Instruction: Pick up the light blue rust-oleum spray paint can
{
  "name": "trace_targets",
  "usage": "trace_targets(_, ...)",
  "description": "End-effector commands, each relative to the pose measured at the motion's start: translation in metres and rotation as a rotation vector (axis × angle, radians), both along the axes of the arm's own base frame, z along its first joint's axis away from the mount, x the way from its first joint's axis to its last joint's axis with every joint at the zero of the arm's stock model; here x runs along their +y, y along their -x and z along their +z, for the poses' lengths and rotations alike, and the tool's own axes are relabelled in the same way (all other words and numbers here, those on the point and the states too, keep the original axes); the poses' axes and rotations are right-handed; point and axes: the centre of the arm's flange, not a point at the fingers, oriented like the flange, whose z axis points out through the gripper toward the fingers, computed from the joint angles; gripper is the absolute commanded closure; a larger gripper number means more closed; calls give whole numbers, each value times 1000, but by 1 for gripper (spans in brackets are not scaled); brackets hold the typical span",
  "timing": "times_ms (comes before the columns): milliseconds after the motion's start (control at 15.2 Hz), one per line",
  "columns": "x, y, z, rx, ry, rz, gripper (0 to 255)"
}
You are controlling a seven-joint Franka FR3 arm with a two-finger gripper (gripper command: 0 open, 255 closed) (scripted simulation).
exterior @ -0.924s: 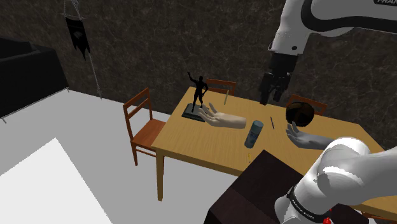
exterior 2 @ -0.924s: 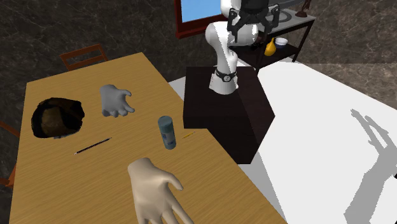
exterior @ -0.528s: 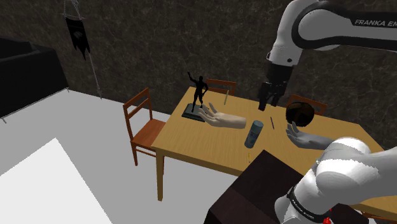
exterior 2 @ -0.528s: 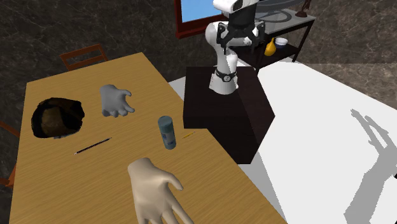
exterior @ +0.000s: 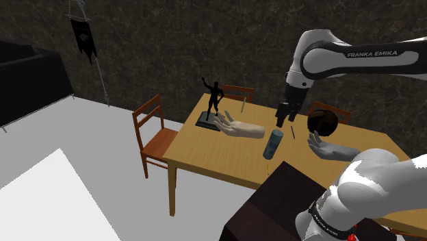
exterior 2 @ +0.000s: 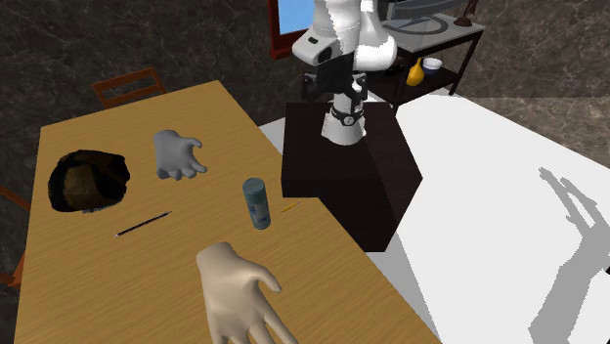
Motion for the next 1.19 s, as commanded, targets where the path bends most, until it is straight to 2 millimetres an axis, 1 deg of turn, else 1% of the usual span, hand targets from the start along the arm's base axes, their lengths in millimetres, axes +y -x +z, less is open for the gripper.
trace_targets(0, -17, -3, -17, -8, 15, 4, 0)
trace_targets(594, -95, -20, -94, -37, 78, 15, 0)
trace_targets(1122, -168, -38, -158, -63, 133, 26, 0)
